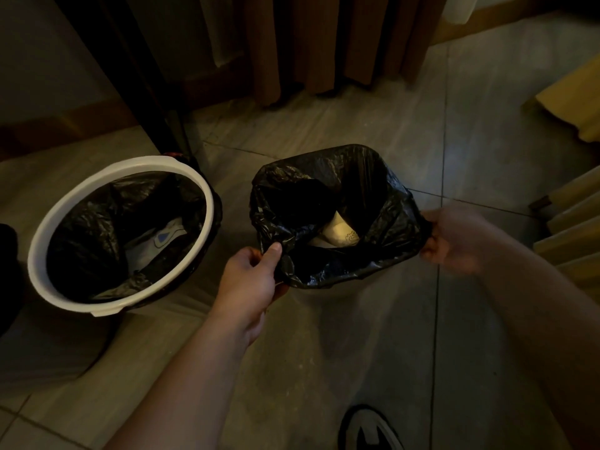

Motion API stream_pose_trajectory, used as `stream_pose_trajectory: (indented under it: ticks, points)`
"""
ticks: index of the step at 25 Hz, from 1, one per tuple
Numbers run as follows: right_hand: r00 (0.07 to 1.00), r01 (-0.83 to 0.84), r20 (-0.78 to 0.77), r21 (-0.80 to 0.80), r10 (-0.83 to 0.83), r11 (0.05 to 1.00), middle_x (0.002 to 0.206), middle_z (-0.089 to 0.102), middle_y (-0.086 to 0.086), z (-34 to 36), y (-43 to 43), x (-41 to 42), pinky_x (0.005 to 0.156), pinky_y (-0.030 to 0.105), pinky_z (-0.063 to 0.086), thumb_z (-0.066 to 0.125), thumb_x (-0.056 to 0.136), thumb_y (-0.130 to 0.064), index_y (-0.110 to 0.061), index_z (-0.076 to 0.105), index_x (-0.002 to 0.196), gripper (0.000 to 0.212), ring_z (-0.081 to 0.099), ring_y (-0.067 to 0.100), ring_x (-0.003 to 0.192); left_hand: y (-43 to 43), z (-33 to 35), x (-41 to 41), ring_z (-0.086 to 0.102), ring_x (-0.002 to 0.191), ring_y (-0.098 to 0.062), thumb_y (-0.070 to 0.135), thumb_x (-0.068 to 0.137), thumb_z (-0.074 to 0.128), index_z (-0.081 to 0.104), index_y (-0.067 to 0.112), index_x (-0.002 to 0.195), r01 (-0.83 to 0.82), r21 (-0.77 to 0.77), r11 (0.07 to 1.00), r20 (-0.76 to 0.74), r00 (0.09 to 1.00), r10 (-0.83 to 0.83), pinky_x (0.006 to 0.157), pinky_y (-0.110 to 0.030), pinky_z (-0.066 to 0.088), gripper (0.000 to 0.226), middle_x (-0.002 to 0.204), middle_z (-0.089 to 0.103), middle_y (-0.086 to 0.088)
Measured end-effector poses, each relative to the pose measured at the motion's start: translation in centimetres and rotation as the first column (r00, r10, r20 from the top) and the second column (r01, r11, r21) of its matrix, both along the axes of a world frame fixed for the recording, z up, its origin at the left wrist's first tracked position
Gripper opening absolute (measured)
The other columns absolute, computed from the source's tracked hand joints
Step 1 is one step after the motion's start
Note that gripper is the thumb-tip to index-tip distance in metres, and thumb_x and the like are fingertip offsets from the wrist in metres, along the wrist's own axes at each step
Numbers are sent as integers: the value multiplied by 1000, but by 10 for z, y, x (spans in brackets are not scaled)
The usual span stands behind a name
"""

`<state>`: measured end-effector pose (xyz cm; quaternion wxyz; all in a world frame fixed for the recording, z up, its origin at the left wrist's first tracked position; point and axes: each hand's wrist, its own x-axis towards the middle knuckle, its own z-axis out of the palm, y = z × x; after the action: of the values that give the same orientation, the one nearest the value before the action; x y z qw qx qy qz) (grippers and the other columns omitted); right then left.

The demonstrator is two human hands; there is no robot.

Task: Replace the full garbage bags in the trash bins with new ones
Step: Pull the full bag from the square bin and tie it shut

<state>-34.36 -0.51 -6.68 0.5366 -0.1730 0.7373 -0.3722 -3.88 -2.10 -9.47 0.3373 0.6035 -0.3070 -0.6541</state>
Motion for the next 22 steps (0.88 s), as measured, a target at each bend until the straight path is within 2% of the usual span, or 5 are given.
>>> stream_pose_trajectory:
  ticks: [4,8,12,17,22]
  points:
    - [999,23,28,-91,-21,996,65,44,3,-11,9,0,55,31,34,49,109,-15,-14,61,83,28,38,13,56,2,-2,-5,79,89,-16,34,103,64,69,21,114,-23,-15,1000,-28,999,22,69,-30,62,18,98,81,-1]
    - [981,37,192,-191,0,981,75,55,4,-9,28,-13,63,34,43,55,106,-31,-14,67,96,23,53,18,67,3,1,-8,80,89,-20,32,103,64,69,17,110,-50,-24,998,-22,999,50,78,-39,64,18,96,81,-5]
    - [982,-98,136,-211,128,973,84,62,4,-12,42,-20,70,33,51,77,88,-30,-12,73,98,21,60,15,73,2,1,-10,80,82,-18,31,104,63,70,17,108,-56,-32,998,-14,998,55,64,-31,63,16,92,81,-4]
    - [974,-180,-167,-137,156,974,87,57,10,-5,45,-15,74,35,54,74,95,-23,-4,71,96,19,58,20,78,3,1,-7,78,78,-11,34,104,63,69,21,112,-25,-68,997,35,999,28,57,-24,60,16,88,80,5]
    - [772,-389,-570,-76,280,918,45,48,-9,3,34,11,44,21,40,66,101,-29,-18,61,62,41,47,5,42,3,0,-8,79,78,-12,36,104,63,68,22,115,-16,-77,997,52,998,20,56,-27,60,19,88,80,8]
